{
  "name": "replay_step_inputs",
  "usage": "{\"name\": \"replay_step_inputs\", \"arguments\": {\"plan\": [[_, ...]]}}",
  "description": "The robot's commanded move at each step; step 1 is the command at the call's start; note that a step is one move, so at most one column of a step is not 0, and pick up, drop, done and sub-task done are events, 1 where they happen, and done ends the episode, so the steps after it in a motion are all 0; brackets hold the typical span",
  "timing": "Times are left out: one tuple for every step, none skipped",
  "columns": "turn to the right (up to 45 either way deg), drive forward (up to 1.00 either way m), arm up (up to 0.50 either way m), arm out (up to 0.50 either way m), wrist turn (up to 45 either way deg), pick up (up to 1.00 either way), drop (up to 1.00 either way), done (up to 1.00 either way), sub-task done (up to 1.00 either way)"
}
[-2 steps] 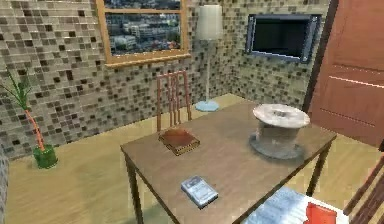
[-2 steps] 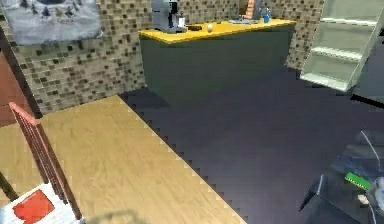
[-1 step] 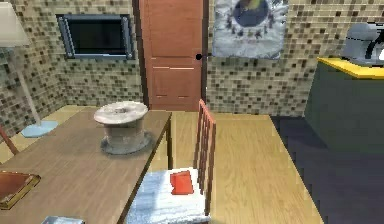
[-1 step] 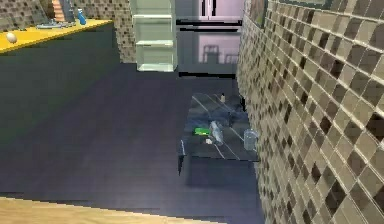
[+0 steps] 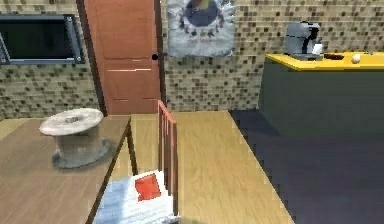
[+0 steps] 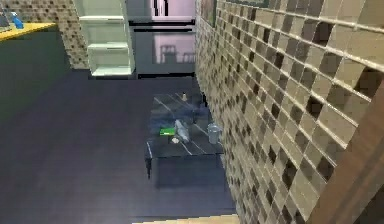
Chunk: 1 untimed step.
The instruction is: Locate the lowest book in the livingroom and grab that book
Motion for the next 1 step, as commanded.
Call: {"name": "replay_step_inputs", "arguments": {"plan": [[0.0,0.5,0.0,0.0,0.0,0.0,0.0,0.0,0.0]]}}
